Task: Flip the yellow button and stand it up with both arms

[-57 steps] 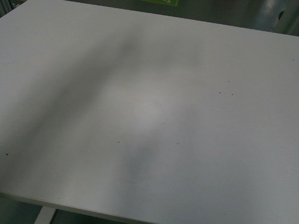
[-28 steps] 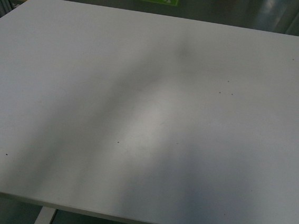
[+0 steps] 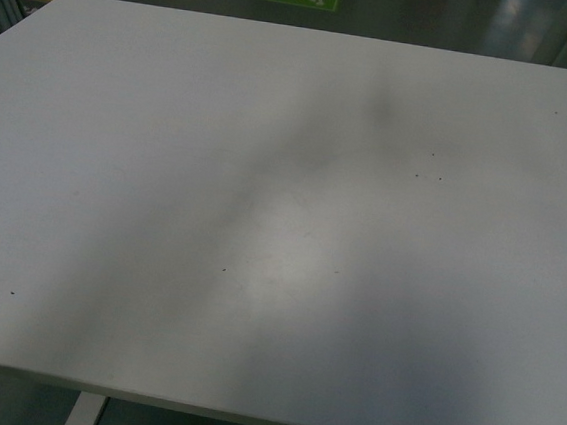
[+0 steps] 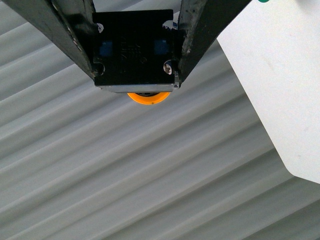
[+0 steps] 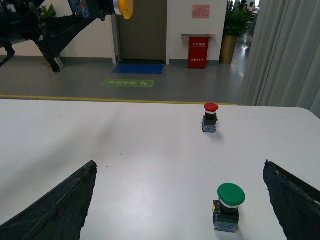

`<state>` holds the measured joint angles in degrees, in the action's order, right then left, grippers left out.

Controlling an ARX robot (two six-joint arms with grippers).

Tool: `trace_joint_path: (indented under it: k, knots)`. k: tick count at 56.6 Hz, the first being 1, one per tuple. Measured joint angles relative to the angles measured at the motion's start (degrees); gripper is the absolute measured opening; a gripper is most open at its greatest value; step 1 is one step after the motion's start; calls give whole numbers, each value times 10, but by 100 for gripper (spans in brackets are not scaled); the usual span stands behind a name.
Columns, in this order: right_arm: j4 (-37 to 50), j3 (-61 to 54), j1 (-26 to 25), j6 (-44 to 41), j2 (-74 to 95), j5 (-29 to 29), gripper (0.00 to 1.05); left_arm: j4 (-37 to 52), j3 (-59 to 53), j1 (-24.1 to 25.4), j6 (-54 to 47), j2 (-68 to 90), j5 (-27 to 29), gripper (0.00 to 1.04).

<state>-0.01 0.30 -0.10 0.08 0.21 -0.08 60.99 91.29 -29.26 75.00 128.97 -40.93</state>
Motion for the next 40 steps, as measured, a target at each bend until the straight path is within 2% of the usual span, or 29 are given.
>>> trace_joint_path:
  k: [5, 8, 11, 16, 21, 30, 40]
  knots:
    - [-5, 2, 4, 10, 5, 10, 97, 0, 0, 0, -1, 0, 0, 36]
    - [14, 17, 33, 80, 58, 57, 97, 0, 0, 0, -2, 0, 0, 36]
    - [89, 45, 72, 157, 158, 86, 97, 0, -1, 1, -2, 0, 0, 36]
    - [234, 130, 135, 304, 348, 69, 97, 0, -1, 0, -2, -1, 0, 36]
    - [302, 212, 158, 395, 490, 50, 97, 0, -1, -1, -2, -1, 0, 36]
    - [297, 309, 165, 512, 643, 28, 97, 0, -1, 1, -2, -2, 0, 36]
    - [297, 354, 157, 572, 679, 16, 97, 0, -1, 3, -2, -2, 0, 36]
